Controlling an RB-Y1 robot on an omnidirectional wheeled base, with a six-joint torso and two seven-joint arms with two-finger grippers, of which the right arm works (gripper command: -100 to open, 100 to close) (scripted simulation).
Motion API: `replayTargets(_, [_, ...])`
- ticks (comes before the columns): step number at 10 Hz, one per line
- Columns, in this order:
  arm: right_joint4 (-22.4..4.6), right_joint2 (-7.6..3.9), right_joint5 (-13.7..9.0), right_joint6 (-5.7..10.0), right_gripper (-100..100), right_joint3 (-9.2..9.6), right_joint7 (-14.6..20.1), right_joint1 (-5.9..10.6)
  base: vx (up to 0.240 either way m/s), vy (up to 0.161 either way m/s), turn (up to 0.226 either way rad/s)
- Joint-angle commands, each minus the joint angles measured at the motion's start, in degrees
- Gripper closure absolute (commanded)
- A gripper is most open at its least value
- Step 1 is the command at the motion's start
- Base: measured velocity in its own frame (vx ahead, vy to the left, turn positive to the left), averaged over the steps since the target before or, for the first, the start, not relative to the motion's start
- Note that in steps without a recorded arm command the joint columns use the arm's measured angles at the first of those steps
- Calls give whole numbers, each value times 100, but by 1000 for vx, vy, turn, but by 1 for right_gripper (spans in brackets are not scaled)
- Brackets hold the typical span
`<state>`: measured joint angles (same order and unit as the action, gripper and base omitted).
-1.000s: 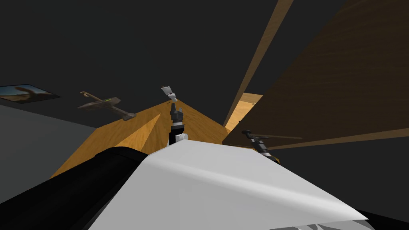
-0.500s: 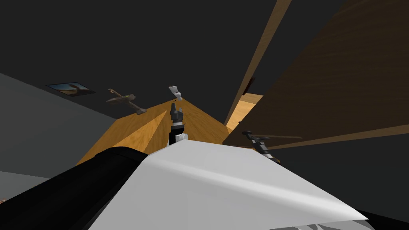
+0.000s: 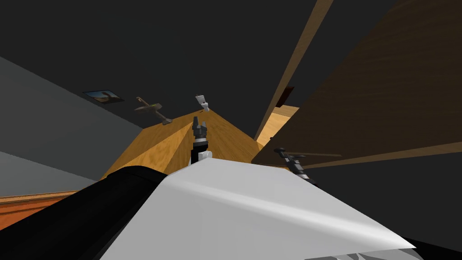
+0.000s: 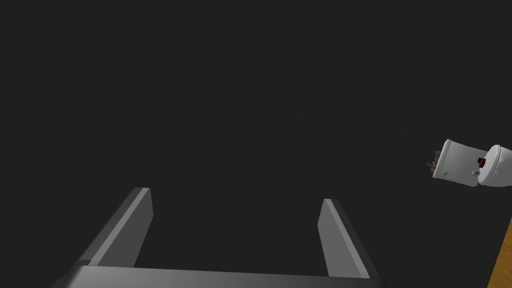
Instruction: Pull the door open
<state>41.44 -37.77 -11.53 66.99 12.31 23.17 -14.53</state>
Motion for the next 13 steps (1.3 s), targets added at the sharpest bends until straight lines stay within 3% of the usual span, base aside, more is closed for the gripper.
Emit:
replayTargets(1, [-33,-6,14,55,100,22,7,-3,-197,-91,144])
replayTargets(10, [-179,-23,49,195,100,92,64,64,-175,-69,123])
replayTargets(13, [-159,-85,125,419,100,229,67,-25,-150,-56,69])
